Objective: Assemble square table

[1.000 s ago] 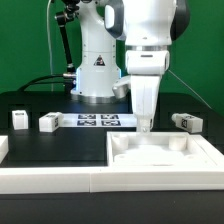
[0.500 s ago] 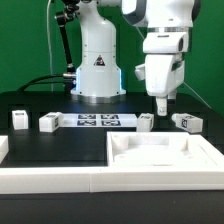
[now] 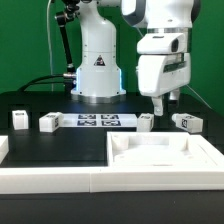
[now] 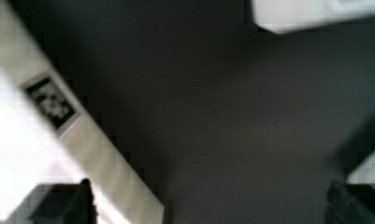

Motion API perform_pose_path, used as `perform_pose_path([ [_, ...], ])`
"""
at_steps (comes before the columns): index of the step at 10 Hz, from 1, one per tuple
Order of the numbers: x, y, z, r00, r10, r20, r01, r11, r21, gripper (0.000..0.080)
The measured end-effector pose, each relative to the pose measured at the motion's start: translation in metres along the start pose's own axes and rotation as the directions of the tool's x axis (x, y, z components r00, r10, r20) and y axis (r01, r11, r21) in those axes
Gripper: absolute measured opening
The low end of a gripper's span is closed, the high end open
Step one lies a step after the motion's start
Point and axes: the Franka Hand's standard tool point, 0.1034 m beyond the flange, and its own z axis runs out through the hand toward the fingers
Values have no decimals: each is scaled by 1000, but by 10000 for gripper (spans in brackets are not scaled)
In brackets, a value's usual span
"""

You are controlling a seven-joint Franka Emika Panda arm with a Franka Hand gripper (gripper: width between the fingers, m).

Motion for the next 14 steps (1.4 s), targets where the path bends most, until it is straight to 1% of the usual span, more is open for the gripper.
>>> perform_pose_path([
  [1, 4, -9, 0, 995, 100, 0, -100, 995, 4, 649],
  [2, 6, -14, 2, 977, 214, 2, -214, 977, 12, 649],
  [4, 7, -15, 3, 955, 297, 4, -297, 955, 19, 649],
  [6, 8, -19, 3, 894, 448, 7, -448, 894, 28, 649],
  [7, 13, -30, 5, 874, 486, 9, -486, 873, 29, 649],
  [8, 20, -41, 6, 885, 465, 12, -465, 885, 31, 649],
  [9, 26, -50, 8, 897, 442, 13, -442, 896, 33, 649],
  [10, 30, -54, 10, 905, 425, 14, -425, 905, 36, 649],
  [11, 31, -56, 13, 912, 409, 17, -409, 911, 39, 649],
  [13, 28, -57, 14, 911, 409, 53, -411, 911, 39, 649],
  [14, 29, -57, 14, 911, 409, 52, -411, 911, 39, 649],
])
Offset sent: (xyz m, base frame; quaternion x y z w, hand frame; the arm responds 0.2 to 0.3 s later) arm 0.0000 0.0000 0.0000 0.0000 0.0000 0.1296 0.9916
